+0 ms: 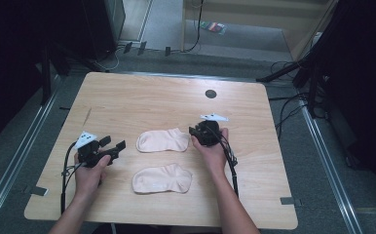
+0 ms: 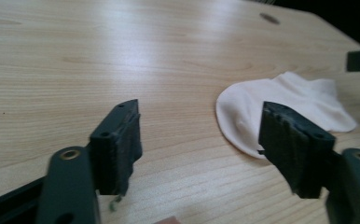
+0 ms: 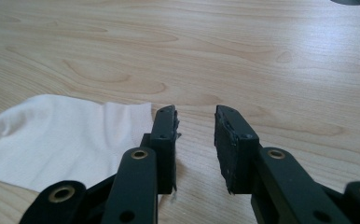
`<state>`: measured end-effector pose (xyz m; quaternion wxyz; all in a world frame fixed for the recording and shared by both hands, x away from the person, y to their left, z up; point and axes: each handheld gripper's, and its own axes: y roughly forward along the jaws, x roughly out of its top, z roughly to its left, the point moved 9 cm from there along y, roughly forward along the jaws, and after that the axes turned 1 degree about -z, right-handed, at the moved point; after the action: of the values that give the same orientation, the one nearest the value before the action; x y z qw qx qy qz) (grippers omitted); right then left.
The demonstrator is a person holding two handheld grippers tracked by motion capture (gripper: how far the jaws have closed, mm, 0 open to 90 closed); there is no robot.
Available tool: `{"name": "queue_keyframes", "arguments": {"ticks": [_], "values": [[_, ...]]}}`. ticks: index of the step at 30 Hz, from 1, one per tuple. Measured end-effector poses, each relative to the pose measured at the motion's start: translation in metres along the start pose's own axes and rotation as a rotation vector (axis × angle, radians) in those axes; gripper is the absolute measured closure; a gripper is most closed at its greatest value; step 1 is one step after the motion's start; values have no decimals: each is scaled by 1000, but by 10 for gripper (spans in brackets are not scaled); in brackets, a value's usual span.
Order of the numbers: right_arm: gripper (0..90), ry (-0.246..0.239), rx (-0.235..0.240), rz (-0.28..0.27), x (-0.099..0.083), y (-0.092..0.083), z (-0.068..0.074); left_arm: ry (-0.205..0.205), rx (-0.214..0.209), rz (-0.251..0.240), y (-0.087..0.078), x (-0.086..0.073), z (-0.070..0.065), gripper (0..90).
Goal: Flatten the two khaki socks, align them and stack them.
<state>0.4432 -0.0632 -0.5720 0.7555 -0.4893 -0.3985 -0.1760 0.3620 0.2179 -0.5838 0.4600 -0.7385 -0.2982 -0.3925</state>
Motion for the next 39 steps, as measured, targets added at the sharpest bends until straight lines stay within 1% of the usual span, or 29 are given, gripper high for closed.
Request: {"name": "queue_keyframes", "arguments": {"ticks": [1,2,3,4,5,7,8,9,10,11,13,15,16,17,18,19,21,22,23,24,25,26,27,29,30,32,34,36,39], "values": [[691,3,11,1,-1,0,1,4,-3,9,2,1,-3,387],[680,0,29,9,-3,1,4,34,-24,22,7,5,-12,472],[680,0,29,9,-3,1,4,34,-24,22,7,5,-12,506],[663,1,52,14,-5,3,8,47,-40,68,14,6,-21,523],[663,1,52,14,-5,3,8,47,-40,68,14,6,-21,539],[633,0,65,14,-8,7,12,80,-58,125,26,2,-33,542],[628,0,64,16,-9,8,12,92,-65,137,30,1,-37,539],[628,0,64,16,-9,8,12,92,-65,137,30,1,-37,542],[620,0,59,30,-13,12,12,114,-56,159,36,-1,-42,545],[620,0,59,30,-13,12,12,114,-56,159,36,-1,-42,550],[621,-5,54,38,-17,14,13,132,-29,185,42,-2,-44,566],[630,-7,47,39,-21,17,13,141,-19,208,47,-2,-45,614],[637,-14,47,38,-21,18,13,157,-24,226,51,-3,-47,649],[637,-14,47,38,-21,18,13,157,-24,226,51,-3,-47,722],[647,-16,39,37,-22,18,13,186,-42,255,54,-5,-49,722],[663,-22,33,37,-23,19,14,200,-23,269,56,-5,-48,737],[686,-26,30,44,-24,20,15,215,13,278,59,-6,-45,753],[721,-37,28,49,-26,21,16,212,28,275,62,-6,-44,760],[721,-37,28,49,-26,21,16,212,28,275,62,-6,-44,774],[746,-47,23,49,-26,21,16,214,37,278,62,-6,-42,774],[809,-57,14,51,-27,20,16,209,44,276,62,-6,-41,804],[837,-59,18,56,-28,20,16,199,45,282,62,-6,-41,817],[865,-62,23,58,-29,20,16,185,37,287,61,-6,-41,843],[880,-62,30,65,-31,19,17,155,-18,293,59,-6,-43,876],[884,-59,25,69,-31,17,16,142,-35,293,57,-6,-43,882],[888,-61,14,68,-31,14,15,149,-43,284,54,-4,-42,888],[891,-47,16,59,-30,11,13,162,-38,258,49,-1,-42,893],[893,-35,29,57,-30,6,12,174,-46,240,43,2,-41,896],[896,-29,31,57,-30,1,12,174,-49,224,37,4,-41,900]]}}
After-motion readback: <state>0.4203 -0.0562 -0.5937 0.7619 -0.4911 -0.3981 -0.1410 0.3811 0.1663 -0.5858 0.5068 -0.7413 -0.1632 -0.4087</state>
